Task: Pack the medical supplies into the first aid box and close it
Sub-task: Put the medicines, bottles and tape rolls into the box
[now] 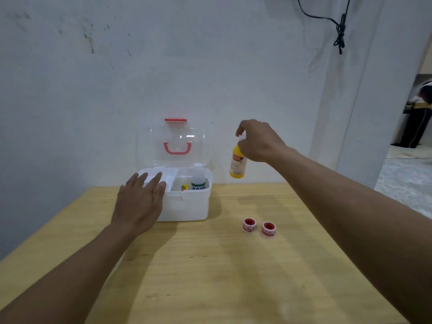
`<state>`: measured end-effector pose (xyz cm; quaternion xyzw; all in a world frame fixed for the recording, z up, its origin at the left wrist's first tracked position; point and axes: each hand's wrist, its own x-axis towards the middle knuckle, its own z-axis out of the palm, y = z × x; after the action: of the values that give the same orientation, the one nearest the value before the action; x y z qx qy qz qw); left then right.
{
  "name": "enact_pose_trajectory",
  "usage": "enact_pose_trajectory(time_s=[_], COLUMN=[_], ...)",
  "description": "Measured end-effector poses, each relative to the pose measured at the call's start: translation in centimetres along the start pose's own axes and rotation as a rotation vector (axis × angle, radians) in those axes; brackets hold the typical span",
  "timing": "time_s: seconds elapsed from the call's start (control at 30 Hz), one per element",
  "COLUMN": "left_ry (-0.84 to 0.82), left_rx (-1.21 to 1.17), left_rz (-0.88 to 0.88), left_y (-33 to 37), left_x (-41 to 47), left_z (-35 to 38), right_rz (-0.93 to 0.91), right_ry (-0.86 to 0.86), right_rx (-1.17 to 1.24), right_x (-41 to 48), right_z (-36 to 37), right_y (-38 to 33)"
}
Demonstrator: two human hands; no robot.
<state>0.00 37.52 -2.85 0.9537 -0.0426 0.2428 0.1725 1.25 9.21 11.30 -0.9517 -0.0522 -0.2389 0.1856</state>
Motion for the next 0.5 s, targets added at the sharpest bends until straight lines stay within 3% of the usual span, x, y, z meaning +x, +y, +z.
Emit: enact_pose_trajectory(time_s=[0.23,0.5], left_ry=[-0.03,-0.043], left_rx=[0.007,-0.017], left_rz=[-0.014,-0.013], left_y=[0.0,-0.2], left_x=[-0.1,-0.1], left_z=[0.0,0.0], right_rz=[-0.131,-0.179], right_ry=[-0.018,-0.194], right_rx=[0.118,0.004], right_x=[0.2,-0.7], right_z=[1.6,5.7], right_y=[-5.4,-7.7])
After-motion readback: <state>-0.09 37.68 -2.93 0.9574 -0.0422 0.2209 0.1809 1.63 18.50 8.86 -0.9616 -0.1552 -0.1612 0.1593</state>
